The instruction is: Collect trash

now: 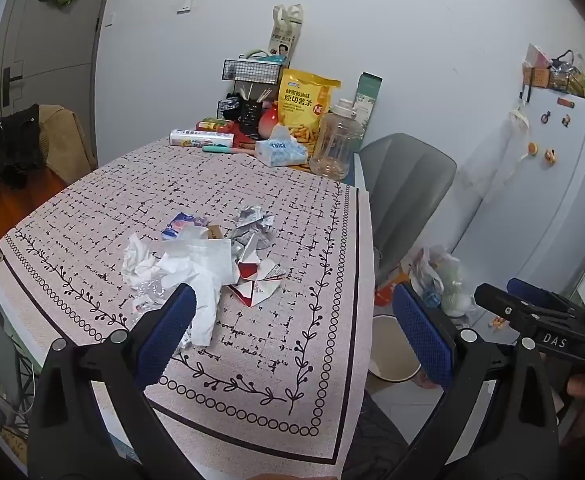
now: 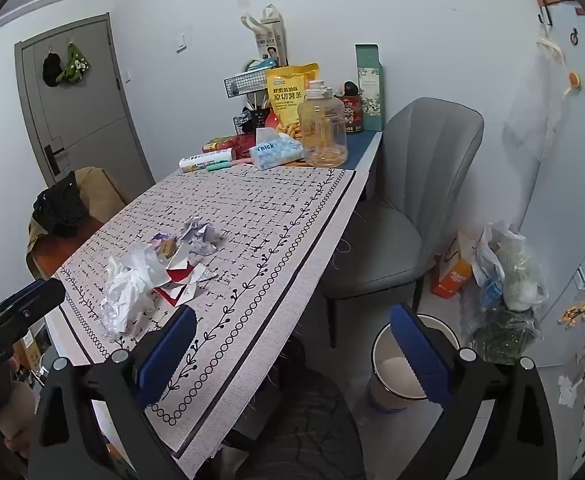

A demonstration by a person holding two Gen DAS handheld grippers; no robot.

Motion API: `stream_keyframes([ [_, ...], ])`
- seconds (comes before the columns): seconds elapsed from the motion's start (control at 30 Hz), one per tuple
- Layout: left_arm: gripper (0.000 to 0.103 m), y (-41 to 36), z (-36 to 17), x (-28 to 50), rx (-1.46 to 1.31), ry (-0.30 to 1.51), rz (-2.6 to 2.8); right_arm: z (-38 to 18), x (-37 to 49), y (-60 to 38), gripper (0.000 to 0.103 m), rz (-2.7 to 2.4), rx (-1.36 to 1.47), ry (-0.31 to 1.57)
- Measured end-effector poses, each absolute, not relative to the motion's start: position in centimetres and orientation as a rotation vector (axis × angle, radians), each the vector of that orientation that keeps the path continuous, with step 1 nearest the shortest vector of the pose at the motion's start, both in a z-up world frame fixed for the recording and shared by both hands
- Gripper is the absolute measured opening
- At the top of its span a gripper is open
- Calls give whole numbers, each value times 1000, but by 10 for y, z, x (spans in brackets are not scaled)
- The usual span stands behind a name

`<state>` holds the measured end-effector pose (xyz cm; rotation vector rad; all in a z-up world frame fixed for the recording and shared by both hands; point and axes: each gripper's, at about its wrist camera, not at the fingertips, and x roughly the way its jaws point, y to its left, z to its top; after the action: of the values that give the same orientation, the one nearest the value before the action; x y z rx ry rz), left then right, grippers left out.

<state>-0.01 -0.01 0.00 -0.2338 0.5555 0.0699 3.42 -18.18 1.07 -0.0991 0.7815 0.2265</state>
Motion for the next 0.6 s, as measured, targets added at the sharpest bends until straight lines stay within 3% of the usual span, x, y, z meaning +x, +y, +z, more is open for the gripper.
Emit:
stream_keyframes([
  [0.6, 98, -8, -1, 3, -241, 547, 54, 13, 27, -186, 95, 205, -127, 772],
])
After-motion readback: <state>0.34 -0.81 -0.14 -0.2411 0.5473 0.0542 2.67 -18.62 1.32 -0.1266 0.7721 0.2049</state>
